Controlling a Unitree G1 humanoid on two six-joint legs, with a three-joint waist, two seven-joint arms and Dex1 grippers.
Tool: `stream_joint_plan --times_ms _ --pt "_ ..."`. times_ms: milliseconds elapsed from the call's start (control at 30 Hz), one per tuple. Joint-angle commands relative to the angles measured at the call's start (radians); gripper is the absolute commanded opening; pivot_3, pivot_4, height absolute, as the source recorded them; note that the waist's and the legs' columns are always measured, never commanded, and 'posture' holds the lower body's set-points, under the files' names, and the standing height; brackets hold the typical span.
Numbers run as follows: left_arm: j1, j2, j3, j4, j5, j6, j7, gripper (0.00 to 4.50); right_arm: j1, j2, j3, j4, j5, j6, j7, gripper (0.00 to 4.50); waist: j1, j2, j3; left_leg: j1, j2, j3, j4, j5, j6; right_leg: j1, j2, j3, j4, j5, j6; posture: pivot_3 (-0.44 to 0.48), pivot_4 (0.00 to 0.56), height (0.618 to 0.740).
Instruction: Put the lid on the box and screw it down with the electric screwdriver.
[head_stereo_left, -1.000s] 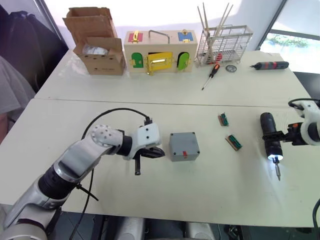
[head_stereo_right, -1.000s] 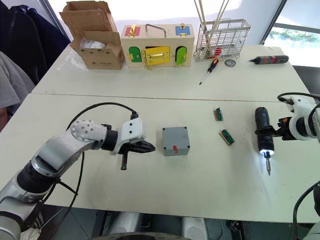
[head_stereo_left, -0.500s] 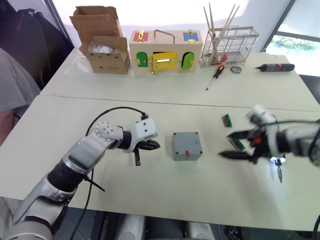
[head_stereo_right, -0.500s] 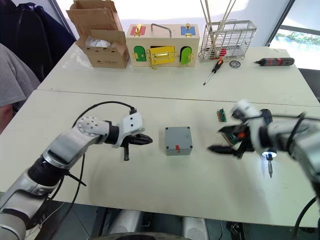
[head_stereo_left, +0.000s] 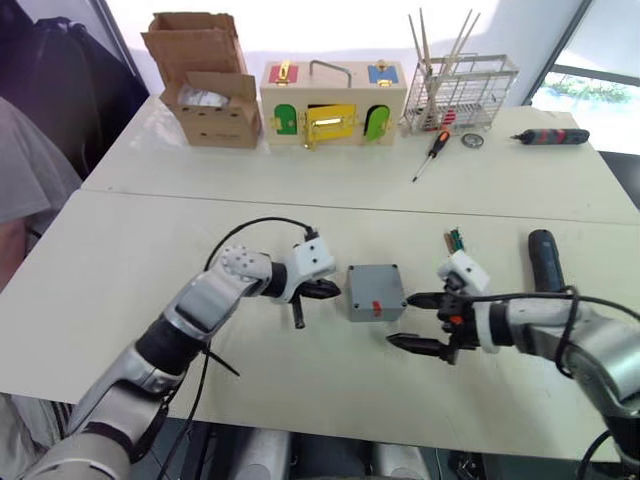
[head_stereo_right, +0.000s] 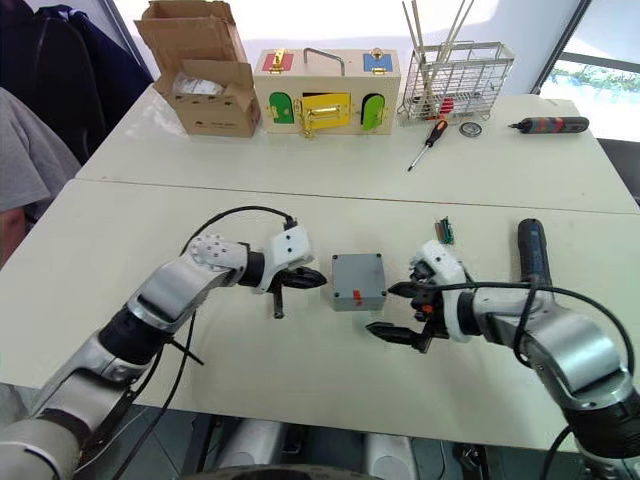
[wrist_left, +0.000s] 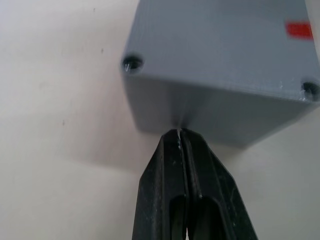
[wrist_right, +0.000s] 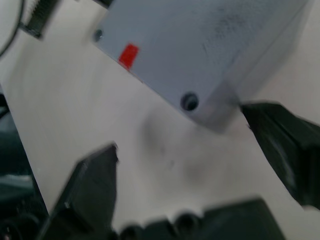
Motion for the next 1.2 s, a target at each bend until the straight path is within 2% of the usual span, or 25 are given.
stream_joint_plan --times_ms 33,300,467,567,633,833,1000,1200 --pt "-0.044 -0.048 -0.011 0.055 0.025 -0.077 -0.01 0.0 0.0 0.023 -0.006 -0.075 0.043 0.024 -0.026 4.48 -0.001 0.0 0.0 0.0 0.0 0.0 0.0 0.0 0.0 0.0 0.0 0.0 0.0 0.0 0.0 0.0 0.15 0.739" --pt "-0.1 -0.145 -0.005 0.221 0.067 -0.186 -0.032 0.0 0.042 0.068 -0.052 -0.185 0.123 0.122 -0.102 4.48 0.001 -0.001 0.0 0.0 0.0 -0.001 0.0 0.0 0.0 0.0 0.0 0.0 0.0 0.0 0.0 0.0 0.15 0.739" --pt "-0.087 -0.093 0.032 0.265 0.129 -0.219 0.001 0.0 0.061 -0.042 -0.17 -0.192 0.117 0.122 -0.094 4.48 -0.002 -0.001 0.0 0.0 0.0 0.0 0.0 -0.001 0.001 0.0 0.0 0.0 0.0 0.0 0.0 0.0 0.15 0.739" --pt "-0.048 -0.026 0.066 0.184 0.115 -0.175 -0.02 0.0 0.082 -0.16 -0.157 -0.148 0.031 0.02 -0.054 4.48 -0.004 -0.001 0.0 0.0 0.0 0.0 0.0 -0.002 0.003 -0.001 0.0 0.0 0.001 0.0 0.0 0.0 0.15 0.739" --pt "-0.016 0.017 0.076 0.098 0.097 -0.136 -0.045 0.0 0.084 -0.196 -0.128 -0.111 -0.014 -0.063 -0.023 4.48 -0.007 -0.001 0.0 0.0 0.001 0.0 -0.001 -0.002 0.004 -0.001 0.0 0.0 0.001 0.0 0.0 0.0 0.15 0.739" --pt "0.073 0.075 0.071 -0.149 0.014 0.013 -0.115 0.0 0.024 -0.194 -0.004 0.019 -0.131 -0.267 0.052 4.48 0.001 -0.001 0.0 0.0 0.001 0.001 0.001 -0.001 0.002 0.0 0.0 0.0 0.001 0.0 0.0 0.0 0.15 0.739" --pt "0.09 -0.021 0.067 -0.163 0.01 0.081 -0.016 0.0 -0.039 -0.16 0.087 0.075 -0.164 -0.306 0.1 4.48 0.001 -0.001 0.0 0.0 0.0 0.0 0.003 -0.001 0.002 0.002 0.0 0.0 0.0 0.0 0.0 0.0 0.15 0.739" --pt "0.051 -0.09 0.066 -0.077 0.033 0.061 0.052 0.0 -0.019 -0.139 0.077 0.027 -0.134 -0.261 0.1 4.48 0.0 -0.001 0.0 0.0 0.0 0.0 0.002 -0.001 0.003 0.002 0.0 0.0 0.0 0.0 0.0 0.0 0.15 0.739"
